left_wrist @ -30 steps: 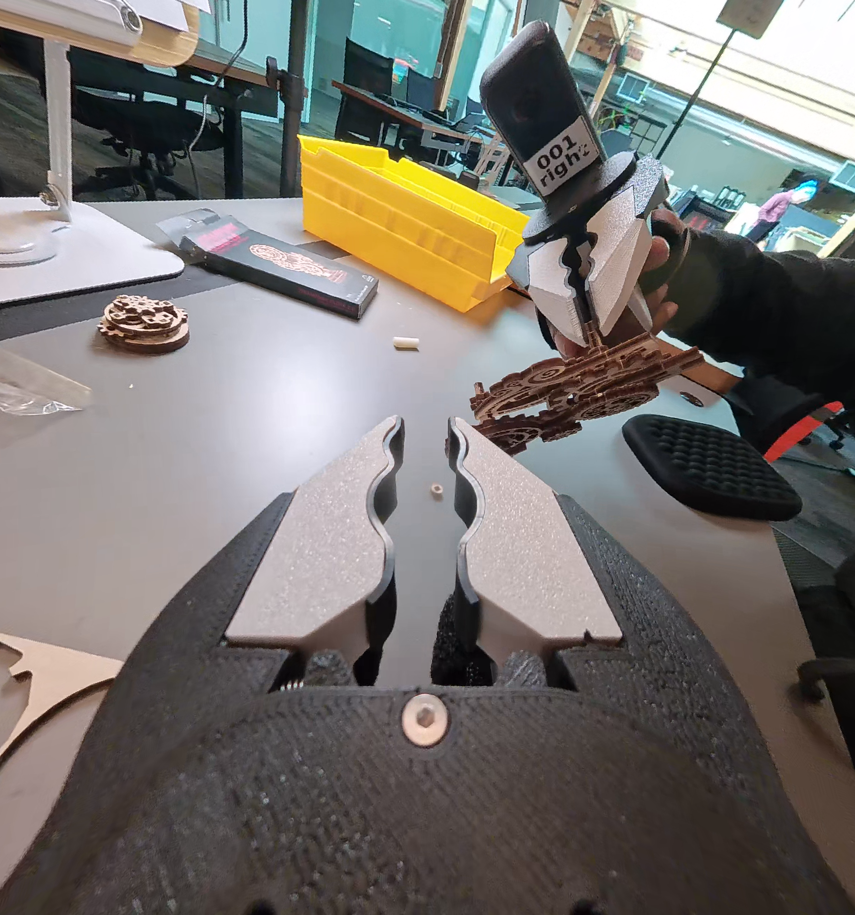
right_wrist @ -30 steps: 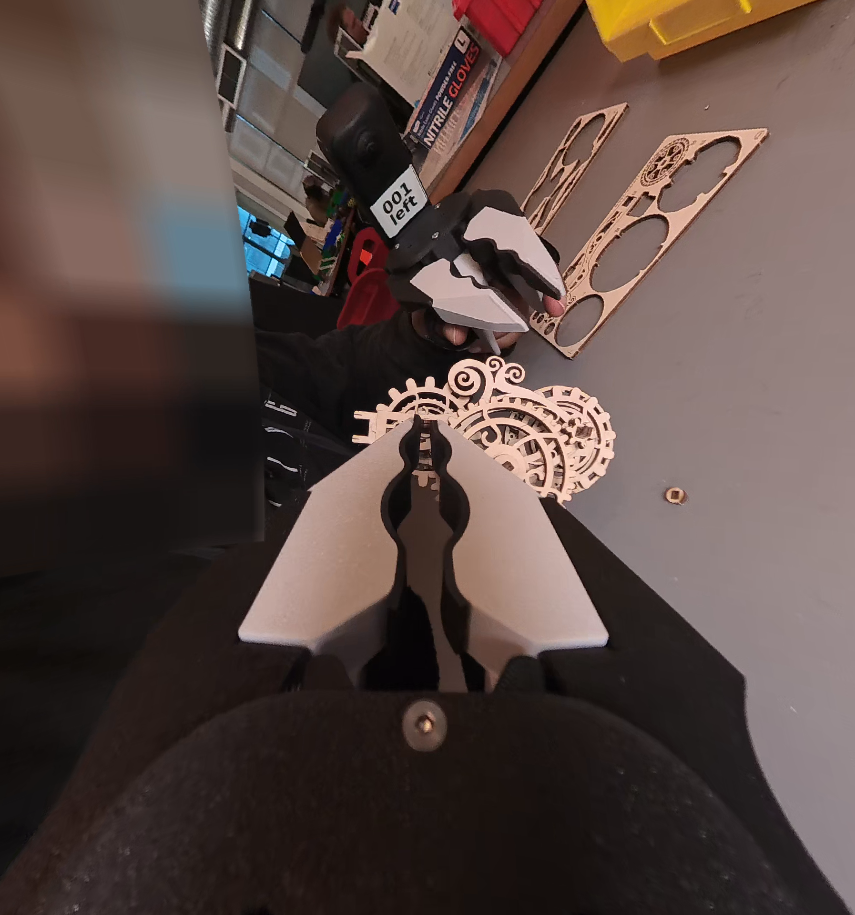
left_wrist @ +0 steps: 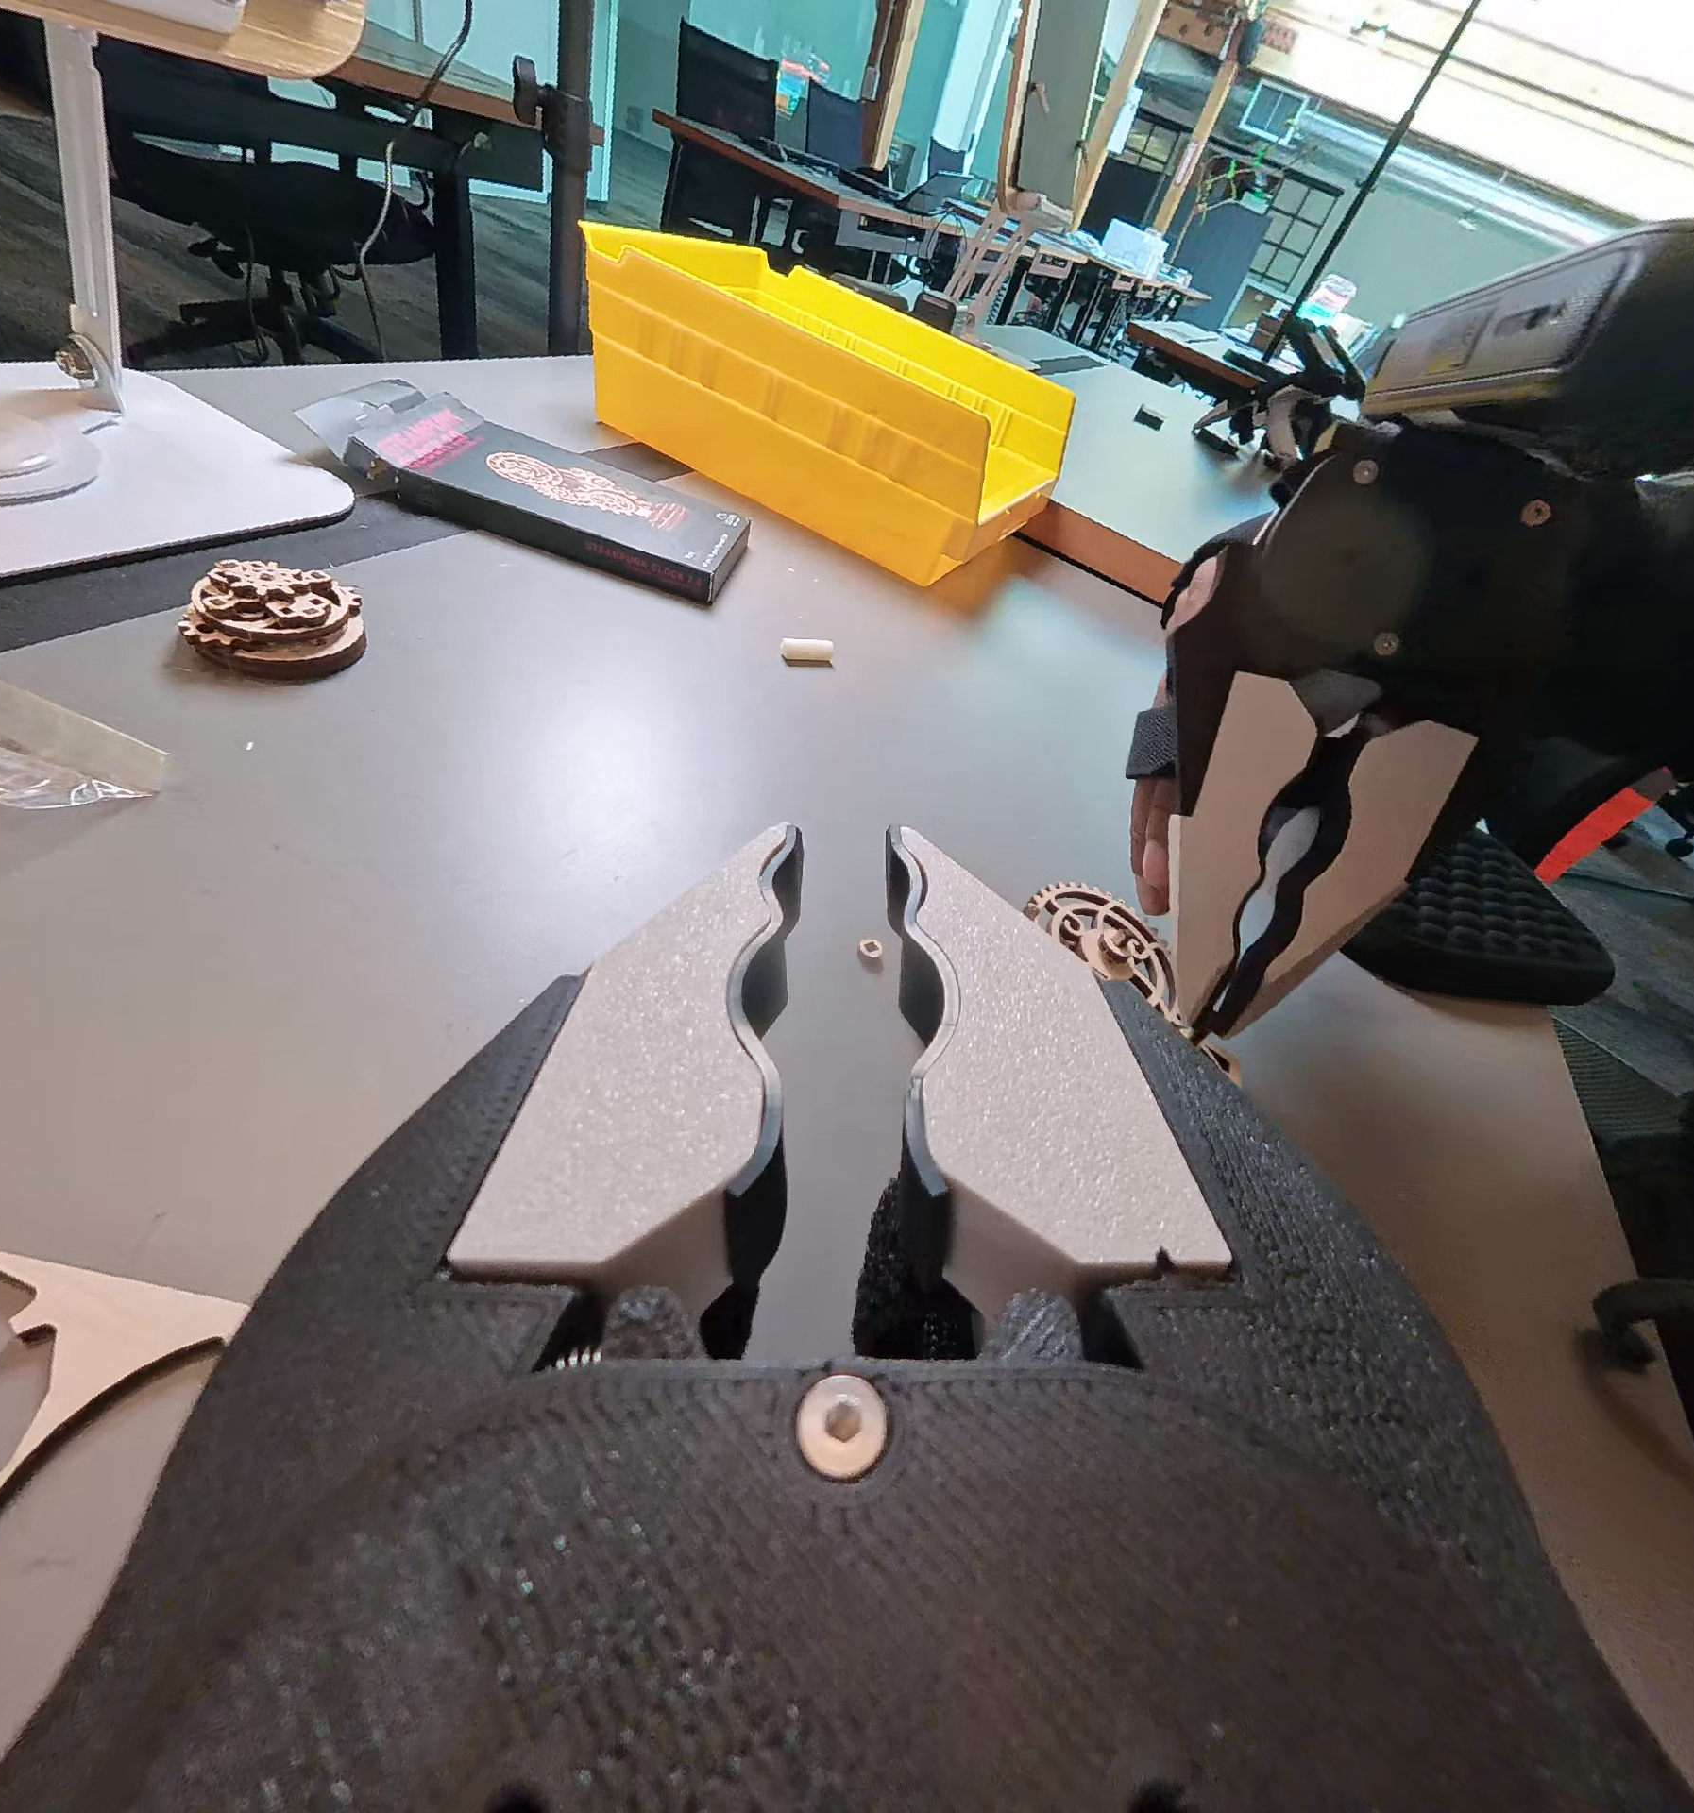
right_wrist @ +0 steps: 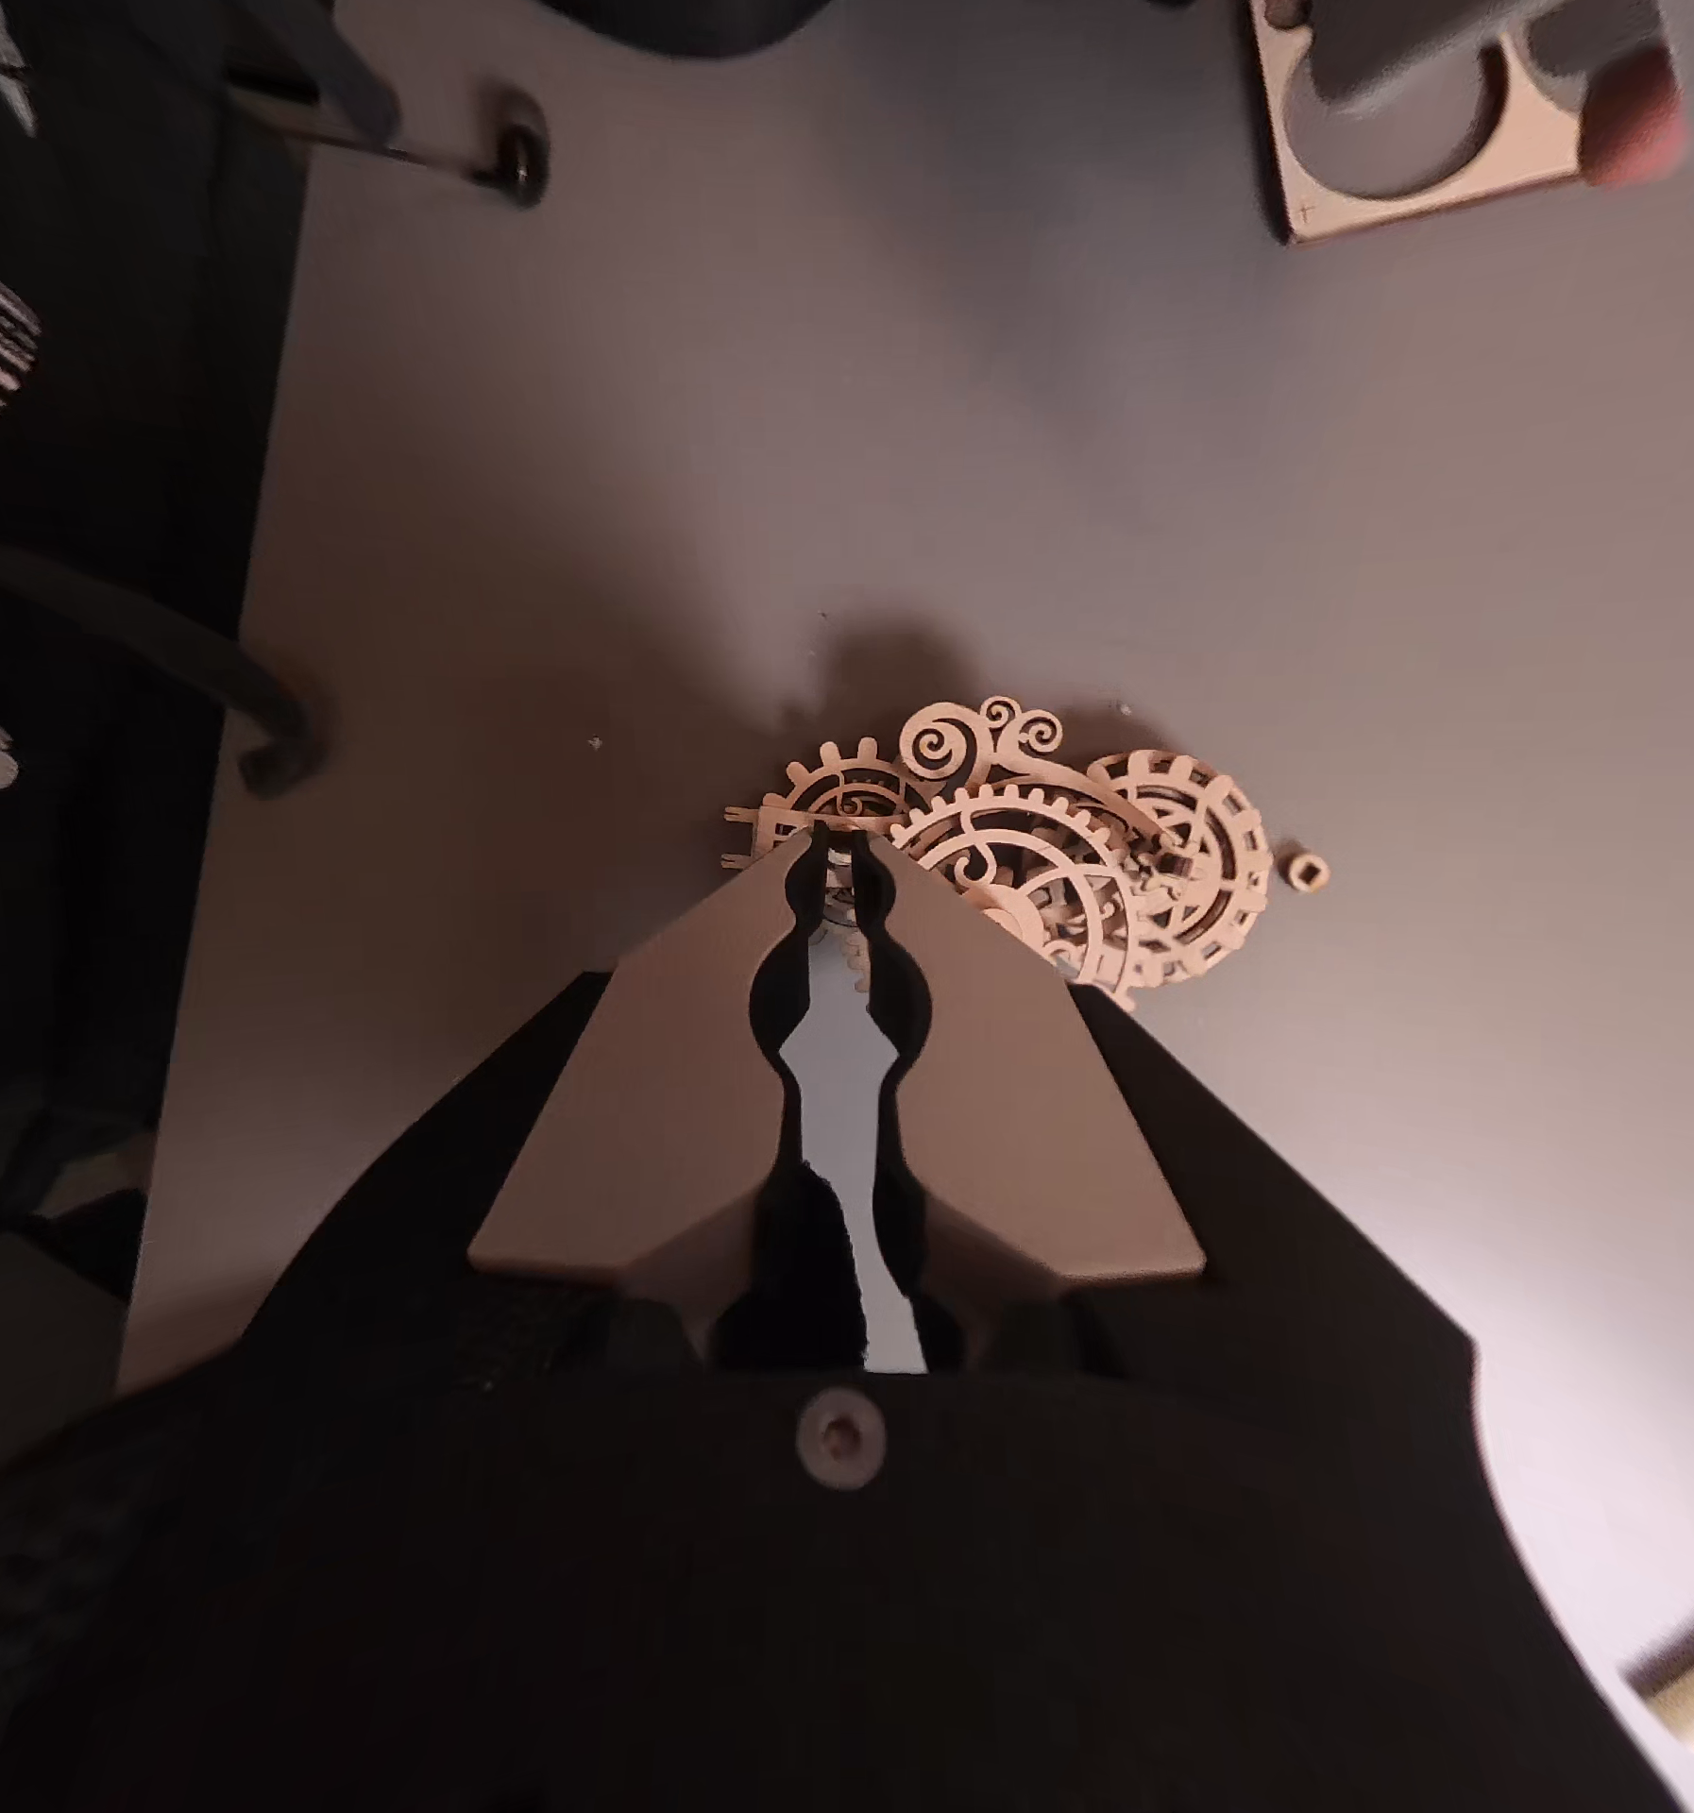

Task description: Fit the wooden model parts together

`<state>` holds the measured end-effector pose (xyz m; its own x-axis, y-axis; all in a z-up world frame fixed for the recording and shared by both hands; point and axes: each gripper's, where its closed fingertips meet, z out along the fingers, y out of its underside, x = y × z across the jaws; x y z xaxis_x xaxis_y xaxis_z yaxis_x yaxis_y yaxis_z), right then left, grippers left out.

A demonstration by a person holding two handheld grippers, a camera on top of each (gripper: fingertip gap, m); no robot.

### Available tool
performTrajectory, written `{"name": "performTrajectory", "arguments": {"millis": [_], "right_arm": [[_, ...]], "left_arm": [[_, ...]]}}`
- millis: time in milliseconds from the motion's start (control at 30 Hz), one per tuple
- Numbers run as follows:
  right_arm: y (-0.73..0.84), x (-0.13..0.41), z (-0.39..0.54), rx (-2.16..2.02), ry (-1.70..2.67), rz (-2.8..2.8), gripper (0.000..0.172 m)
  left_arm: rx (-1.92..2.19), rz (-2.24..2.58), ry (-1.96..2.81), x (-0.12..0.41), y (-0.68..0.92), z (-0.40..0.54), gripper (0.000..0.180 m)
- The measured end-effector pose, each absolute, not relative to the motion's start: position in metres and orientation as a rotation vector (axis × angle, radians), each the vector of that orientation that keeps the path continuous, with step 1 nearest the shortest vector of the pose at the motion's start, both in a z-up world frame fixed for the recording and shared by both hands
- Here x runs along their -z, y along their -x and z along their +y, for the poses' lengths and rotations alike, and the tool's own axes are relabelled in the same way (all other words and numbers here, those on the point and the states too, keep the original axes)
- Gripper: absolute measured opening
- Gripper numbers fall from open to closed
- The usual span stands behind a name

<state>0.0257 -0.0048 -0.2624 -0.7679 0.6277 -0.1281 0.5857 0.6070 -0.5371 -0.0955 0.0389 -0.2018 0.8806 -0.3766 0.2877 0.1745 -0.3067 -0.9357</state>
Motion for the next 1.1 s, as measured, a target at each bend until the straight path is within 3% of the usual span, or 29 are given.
{"name": "performTrajectory", "arguments": {"millis": [167, 367, 633, 1100], "right_arm": [[-0.028, 0.256, -0.011, -0.872, 0.926, -2.762, 0.004], [0.002, 0.201, 0.018, -1.101, 1.064, -2.486, 0.013], [0.04, 0.278, 0.078, -0.728, 1.217, -2.545, 0.012], [0.048, 0.295, 0.064, -0.692, 1.116, -2.663, 0.007]], "left_arm": [[0.549, 0.156, 1.808, 0.203, 0.095, 0.039, 0.015], [0.557, 0.158, 1.818, 0.205, 0.094, 0.039, 0.015], [0.565, 0.193, 1.85, 0.213, 0.09, 0.037, 0.015], [0.534, 0.42, 1.909, 0.229, 0.063, 0.027, 0.015]]}}
